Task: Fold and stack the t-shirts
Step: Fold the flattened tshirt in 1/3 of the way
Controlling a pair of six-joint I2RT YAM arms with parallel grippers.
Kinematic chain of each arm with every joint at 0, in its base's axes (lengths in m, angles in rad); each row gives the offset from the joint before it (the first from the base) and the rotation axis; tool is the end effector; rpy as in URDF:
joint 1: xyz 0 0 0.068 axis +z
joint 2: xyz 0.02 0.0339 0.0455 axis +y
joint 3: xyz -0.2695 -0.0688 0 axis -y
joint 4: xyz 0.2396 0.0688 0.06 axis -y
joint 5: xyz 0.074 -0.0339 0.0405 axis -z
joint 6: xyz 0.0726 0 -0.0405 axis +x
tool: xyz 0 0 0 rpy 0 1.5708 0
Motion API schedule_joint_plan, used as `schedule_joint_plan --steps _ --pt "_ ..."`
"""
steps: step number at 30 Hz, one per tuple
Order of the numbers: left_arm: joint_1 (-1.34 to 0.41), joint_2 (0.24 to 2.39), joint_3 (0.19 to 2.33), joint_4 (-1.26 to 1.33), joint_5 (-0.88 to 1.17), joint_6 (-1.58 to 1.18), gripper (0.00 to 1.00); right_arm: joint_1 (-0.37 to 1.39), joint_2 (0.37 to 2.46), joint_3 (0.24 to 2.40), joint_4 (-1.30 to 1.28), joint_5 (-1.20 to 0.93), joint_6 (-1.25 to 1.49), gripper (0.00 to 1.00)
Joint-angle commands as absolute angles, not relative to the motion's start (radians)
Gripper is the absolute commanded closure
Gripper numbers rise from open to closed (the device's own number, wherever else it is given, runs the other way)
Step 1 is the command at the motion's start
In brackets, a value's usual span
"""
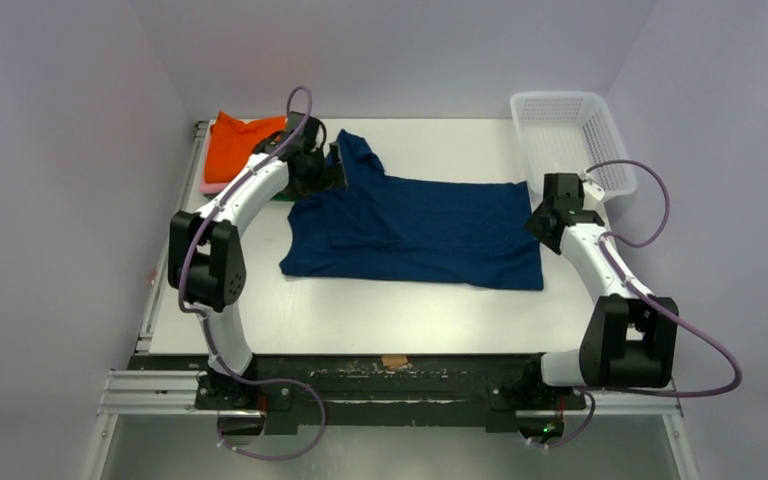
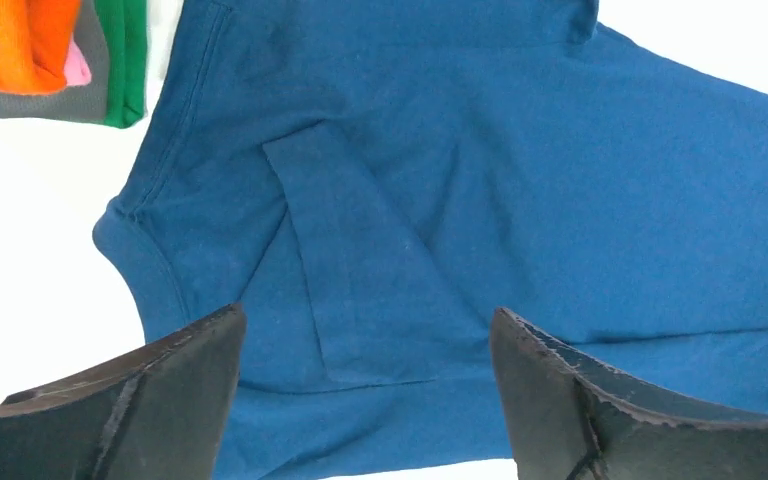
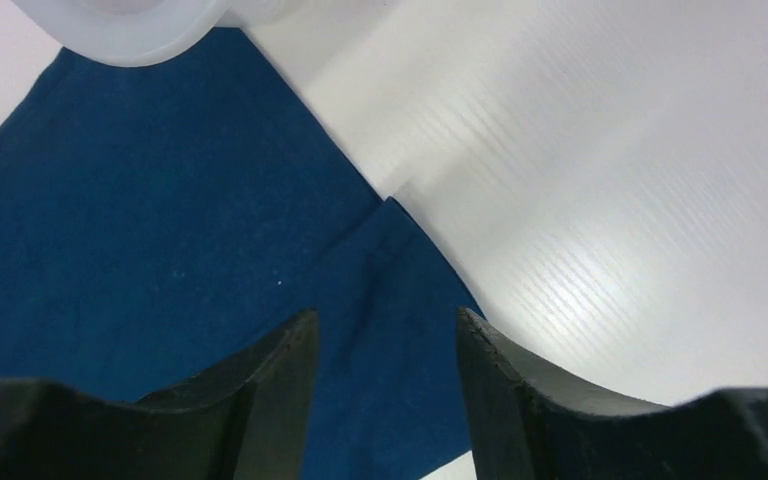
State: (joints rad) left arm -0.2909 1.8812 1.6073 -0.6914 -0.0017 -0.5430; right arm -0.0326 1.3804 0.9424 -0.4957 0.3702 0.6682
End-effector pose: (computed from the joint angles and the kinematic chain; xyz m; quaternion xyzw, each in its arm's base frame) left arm 0.4145 -0.1240 0.2425 -0.1203 0.9469 -0.1200 0.2729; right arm 0.2947 -0.0359 0.2170 0.3746 0.8570 -0.0698 0.3470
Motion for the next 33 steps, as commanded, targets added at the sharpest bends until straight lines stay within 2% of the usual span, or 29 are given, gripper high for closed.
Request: schedule_joint_plan --steps 1,3,6,9,13,16,19,33 --pt "-0.285 1.833 1.647 -0.716 0.033 -0.509 0.06 -0.027 1.306 0.972 -0.459 0.341 0.622 0.47" --pt "-0.286 1.785 1.577 -0.692 0.067 -0.520 0.02 -0.010 1.250 0.943 -0.452 0.321 0.609 0.44" --pt "-0.287 1.707 1.390 -0.590 0.148 -0.562 0.00 0.116 1.192 0.886 -0.425 0.318 0.607 0.43" --pt "-0.287 1.667 1.211 -0.453 0.220 -0.616 0.00 0.189 1.203 0.803 -0.309 0.202 0.614 0.43" --pt "-0.287 1.711 1.090 -0.336 0.310 -0.660 0.00 0.236 1.369 0.765 -0.187 0.093 0.628 0.42" --pt "-0.286 1.773 1.082 -0.367 0.263 -0.673 0.00 0.263 1.515 0.796 -0.174 0.079 0.626 0.42" --pt "-0.287 1.769 1.036 -0.360 0.260 -0.678 0.00 0.269 1.577 0.785 -0.178 0.094 0.630 0.42" --pt "-0.312 1.480 0.695 -0.436 0.195 -0.743 0.00 0.270 1.271 0.532 -0.406 0.128 0.646 0.38"
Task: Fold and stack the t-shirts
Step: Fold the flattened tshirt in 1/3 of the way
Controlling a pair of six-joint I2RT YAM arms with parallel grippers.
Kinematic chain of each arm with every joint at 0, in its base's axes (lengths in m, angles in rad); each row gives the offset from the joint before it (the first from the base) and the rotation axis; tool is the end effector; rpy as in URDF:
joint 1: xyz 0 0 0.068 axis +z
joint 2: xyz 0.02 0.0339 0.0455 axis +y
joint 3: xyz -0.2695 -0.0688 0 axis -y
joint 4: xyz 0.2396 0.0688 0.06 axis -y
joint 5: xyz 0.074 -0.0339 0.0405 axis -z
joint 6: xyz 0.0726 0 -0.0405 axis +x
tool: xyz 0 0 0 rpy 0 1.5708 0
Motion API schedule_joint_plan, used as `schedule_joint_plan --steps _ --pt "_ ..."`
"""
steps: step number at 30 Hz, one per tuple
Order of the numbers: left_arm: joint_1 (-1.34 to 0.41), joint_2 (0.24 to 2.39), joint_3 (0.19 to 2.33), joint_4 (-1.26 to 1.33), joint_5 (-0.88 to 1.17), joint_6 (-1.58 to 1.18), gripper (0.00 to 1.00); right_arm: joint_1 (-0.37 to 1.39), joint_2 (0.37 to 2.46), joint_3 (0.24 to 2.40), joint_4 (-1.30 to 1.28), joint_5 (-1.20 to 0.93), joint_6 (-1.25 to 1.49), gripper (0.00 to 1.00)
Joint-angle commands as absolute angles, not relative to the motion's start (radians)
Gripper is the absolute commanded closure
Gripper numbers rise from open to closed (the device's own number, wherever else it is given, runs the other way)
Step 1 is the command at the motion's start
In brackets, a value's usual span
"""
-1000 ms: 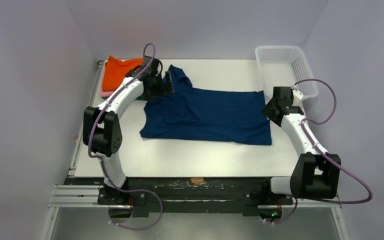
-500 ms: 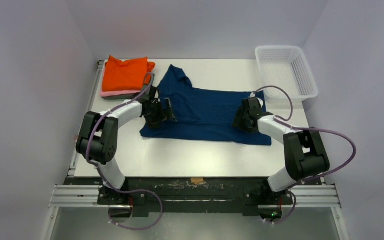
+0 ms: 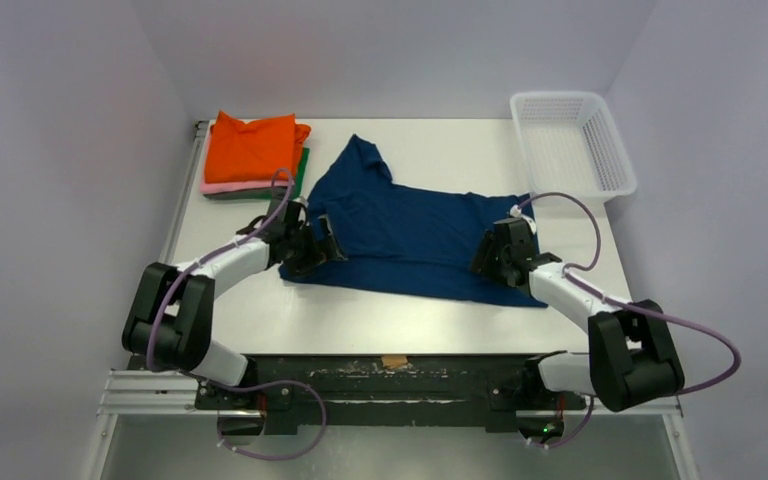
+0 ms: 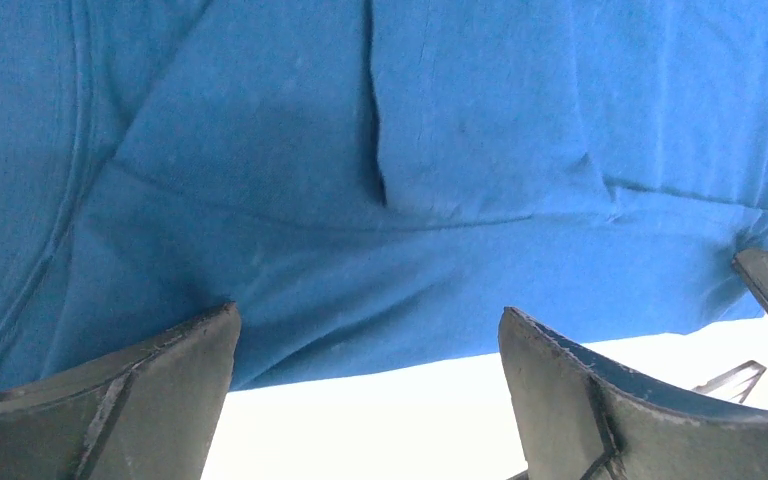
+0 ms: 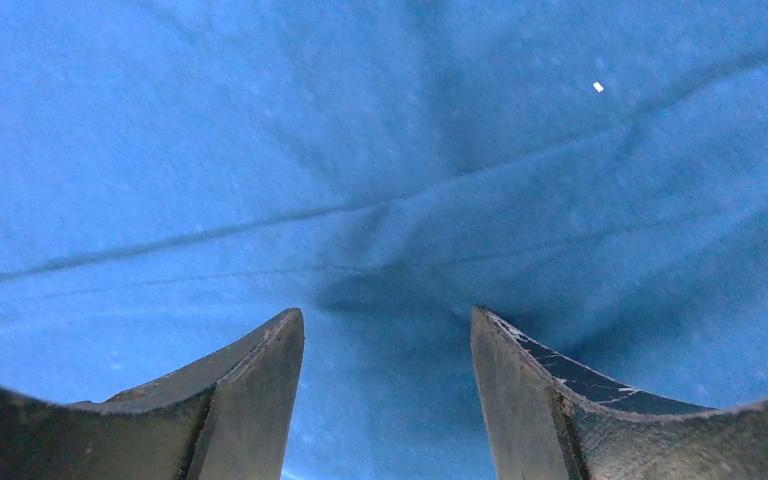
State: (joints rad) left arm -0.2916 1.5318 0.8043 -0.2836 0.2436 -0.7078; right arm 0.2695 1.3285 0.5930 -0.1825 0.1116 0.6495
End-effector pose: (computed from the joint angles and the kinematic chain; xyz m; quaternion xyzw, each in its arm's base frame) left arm 0.2871 -0.1045 0.1459 -0.1643 0.9403 -0.2339 0.1847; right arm 0.2547 0.0620 0.1428 0.1962 0.9253 0.0946 0.3104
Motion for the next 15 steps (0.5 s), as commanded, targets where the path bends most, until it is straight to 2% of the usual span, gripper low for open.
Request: schedule_joint_plan --steps 1,6,11,15 --pt "-0.326 1.447 0.669 -0.446 0.183 -0.753 0.00 0.270 1.243 0.524 -0.422 0.131 0.642 0.38" --pt "-0.421 1.299 0.597 -0.505 0.135 -0.802 0.00 0.269 1.130 0.511 -0.449 0.115 0.616 0.38" --pt "-0.457 1.220 0.699 -0.534 0.071 -0.787 0.00 0.270 1.075 0.562 -0.445 0.145 0.575 0.38" --pt "-0.457 1.241 0.770 -0.509 0.005 -0.786 0.02 0.270 1.041 0.580 -0.409 0.147 0.556 0.38"
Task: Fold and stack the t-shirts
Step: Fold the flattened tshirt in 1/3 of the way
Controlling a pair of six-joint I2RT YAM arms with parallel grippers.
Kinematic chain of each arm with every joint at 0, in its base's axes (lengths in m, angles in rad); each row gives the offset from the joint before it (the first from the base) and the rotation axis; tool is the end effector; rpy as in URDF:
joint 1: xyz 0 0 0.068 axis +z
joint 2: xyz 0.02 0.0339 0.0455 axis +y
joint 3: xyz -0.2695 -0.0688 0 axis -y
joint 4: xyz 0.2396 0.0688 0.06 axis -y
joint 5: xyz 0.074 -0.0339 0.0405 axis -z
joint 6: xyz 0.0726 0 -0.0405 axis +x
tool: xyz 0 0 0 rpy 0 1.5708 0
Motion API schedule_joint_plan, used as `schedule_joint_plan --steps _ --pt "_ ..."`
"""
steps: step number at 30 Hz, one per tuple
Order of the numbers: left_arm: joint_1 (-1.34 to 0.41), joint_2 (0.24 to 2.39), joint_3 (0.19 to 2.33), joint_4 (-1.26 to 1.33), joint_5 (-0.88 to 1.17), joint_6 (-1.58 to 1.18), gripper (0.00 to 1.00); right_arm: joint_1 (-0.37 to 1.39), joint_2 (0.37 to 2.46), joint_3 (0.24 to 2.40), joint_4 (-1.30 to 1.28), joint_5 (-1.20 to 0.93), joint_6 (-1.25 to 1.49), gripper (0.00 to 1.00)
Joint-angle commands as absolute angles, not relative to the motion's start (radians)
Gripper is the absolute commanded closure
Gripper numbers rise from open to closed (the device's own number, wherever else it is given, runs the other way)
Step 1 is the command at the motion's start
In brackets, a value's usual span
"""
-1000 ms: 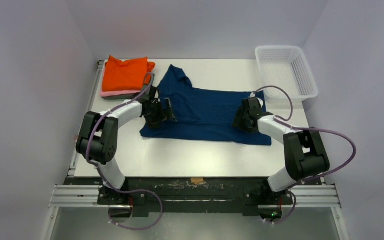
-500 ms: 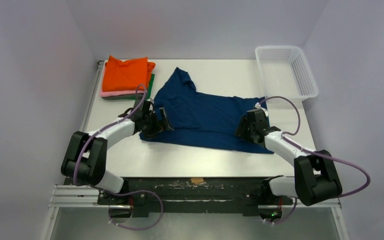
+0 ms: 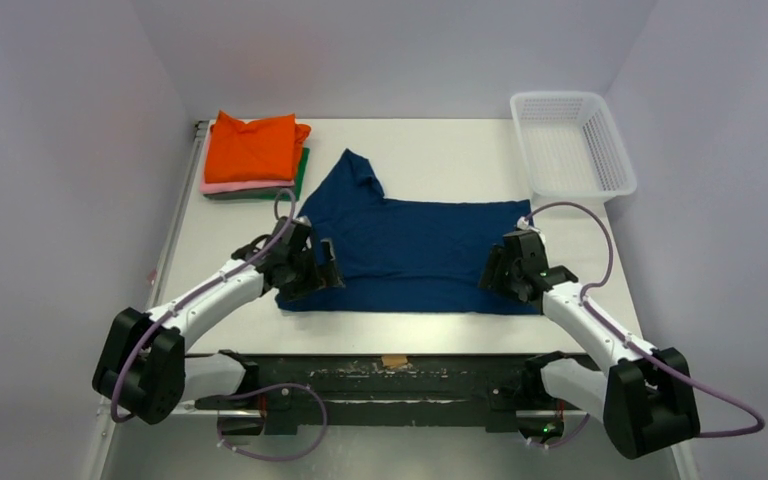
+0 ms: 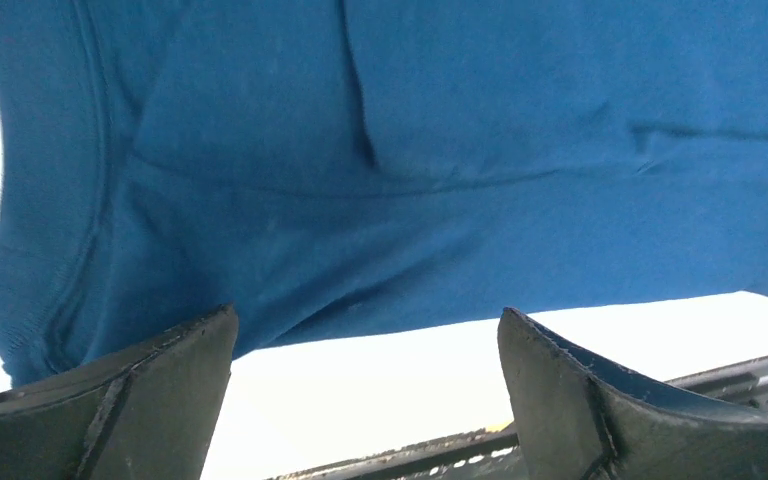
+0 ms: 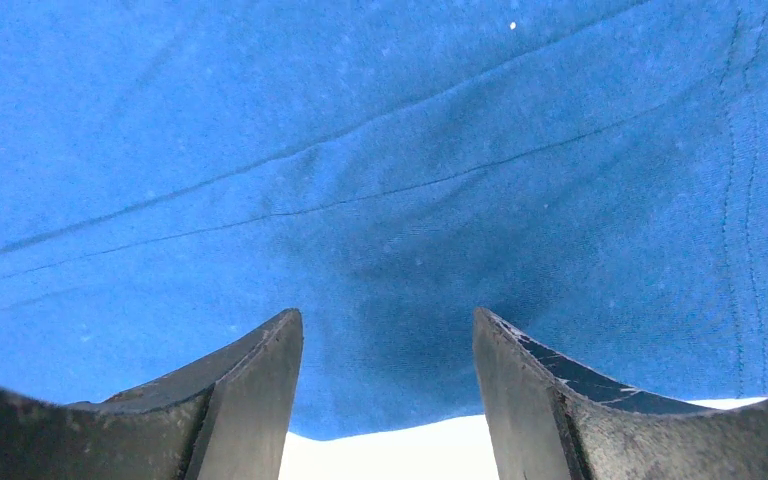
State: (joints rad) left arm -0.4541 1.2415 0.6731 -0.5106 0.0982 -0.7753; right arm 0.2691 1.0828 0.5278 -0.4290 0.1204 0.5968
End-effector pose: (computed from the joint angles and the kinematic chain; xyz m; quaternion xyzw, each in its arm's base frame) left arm 0.2091 -0.1100 0.1612 -0.1431 0.9582 -0.1791 0.1712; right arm 0.2045 0.0474 0.1546 0.1730 0.9399 0.0688 0.2862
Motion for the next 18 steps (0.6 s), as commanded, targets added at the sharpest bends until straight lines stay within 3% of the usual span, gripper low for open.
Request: schedule_joint_plan --steps 1,8,18 --pt "-0.456 1.261 0.784 -0.494 0.004 -0.787 0.03 0.268 1.038 0.579 -0.393 0.140 0.556 0.38" --pt "-0.459 1.453 0.865 -0.426 0.056 -0.806 0.23 0.268 1.097 0.609 -0.341 0.105 0.544 0.39" --pt "-0.460 1.564 0.882 -0.381 0.086 -0.824 0.52 0.268 1.132 0.625 -0.337 0.144 0.541 0.40"
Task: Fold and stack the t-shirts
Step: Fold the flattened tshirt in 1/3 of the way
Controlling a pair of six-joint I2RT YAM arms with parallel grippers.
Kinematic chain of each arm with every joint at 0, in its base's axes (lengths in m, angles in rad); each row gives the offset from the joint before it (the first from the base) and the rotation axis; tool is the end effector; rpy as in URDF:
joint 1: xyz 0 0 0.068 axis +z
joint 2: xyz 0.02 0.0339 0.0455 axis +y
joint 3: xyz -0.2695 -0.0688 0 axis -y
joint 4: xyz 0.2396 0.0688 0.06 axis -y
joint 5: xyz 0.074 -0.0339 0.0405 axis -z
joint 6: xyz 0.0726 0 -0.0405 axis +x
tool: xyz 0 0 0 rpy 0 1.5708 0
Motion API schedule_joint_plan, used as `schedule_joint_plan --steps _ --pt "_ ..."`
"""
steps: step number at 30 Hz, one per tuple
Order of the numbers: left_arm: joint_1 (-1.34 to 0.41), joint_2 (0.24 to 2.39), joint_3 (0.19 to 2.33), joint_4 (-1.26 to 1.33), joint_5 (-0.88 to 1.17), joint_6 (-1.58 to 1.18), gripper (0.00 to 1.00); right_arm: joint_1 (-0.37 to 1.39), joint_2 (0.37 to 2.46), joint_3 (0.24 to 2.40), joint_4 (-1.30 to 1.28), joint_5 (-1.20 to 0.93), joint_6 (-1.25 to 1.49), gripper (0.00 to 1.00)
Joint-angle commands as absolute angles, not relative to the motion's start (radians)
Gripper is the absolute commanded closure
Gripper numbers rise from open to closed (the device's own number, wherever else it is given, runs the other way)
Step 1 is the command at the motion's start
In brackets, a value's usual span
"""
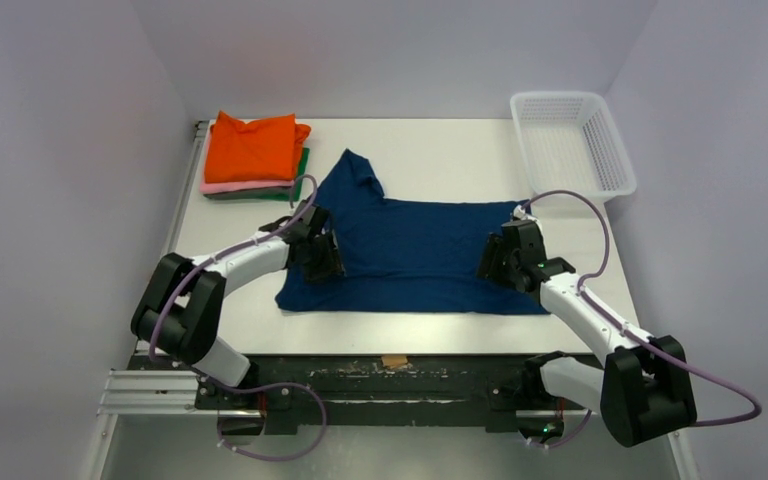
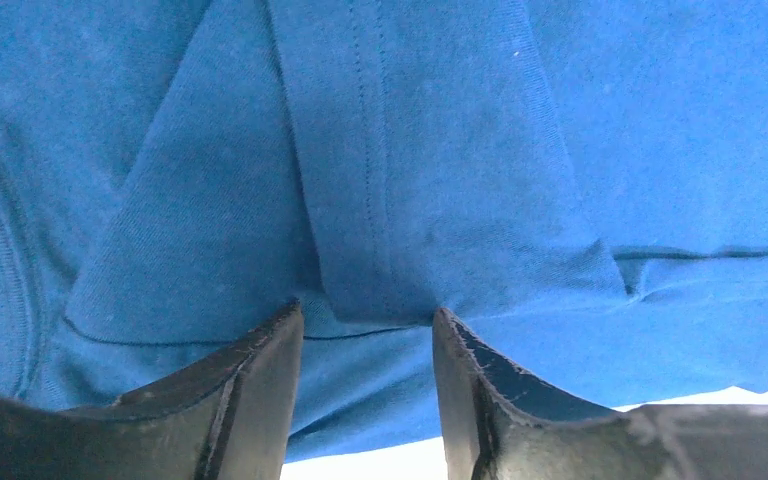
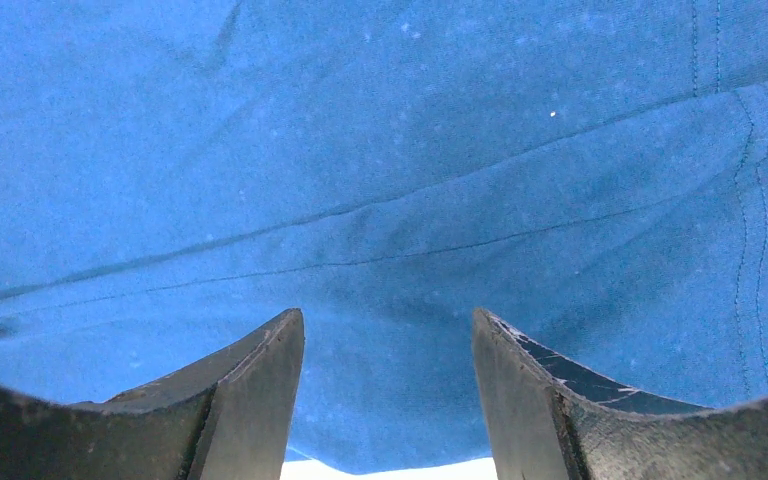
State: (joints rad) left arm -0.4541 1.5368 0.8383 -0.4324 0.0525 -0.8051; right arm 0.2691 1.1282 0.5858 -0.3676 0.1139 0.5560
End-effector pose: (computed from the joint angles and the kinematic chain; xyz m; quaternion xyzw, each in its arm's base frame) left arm 0.2637 -0.1330 0.1422 -0.1647 0.9616 -0.1491 0.1612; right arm 0.2243 0.0533 0.1694 0.1533 0.9320 0.0805 0.3183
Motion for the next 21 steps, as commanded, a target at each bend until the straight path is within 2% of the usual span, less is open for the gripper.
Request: schedule_joint_plan --steps 1,14,18,19,20,21 --pt "-0.462 1.571 0.887 -0.376 0.093 -0.824 0.53 0.268 1.133 0.626 -0.337 0.147 0.540 0.40" --pt "-0.476 1.634 0.972 -0.423 0.020 -0.815 0.68 0.268 1.148 0.623 -0.342 0.162 0.540 0.40" --pt "-0.472 1.659 1.002 -0.410 0.011 -0.802 0.83 0.268 1.138 0.620 -0.342 0.169 0.540 0.40" --pt "-0.472 1.667 1.013 -0.409 0.017 -0.796 0.96 0.267 1.137 0.620 -0.342 0.170 0.539 0.40" --pt "-0.471 1.673 1.027 -0.407 0.021 -0.790 1.00 0.268 1.135 0.620 -0.343 0.171 0.540 0.40" --pt "-0.472 1.679 1.039 -0.399 0.028 -0.784 1.00 0.268 1.134 0.621 -0.344 0.173 0.540 0.40"
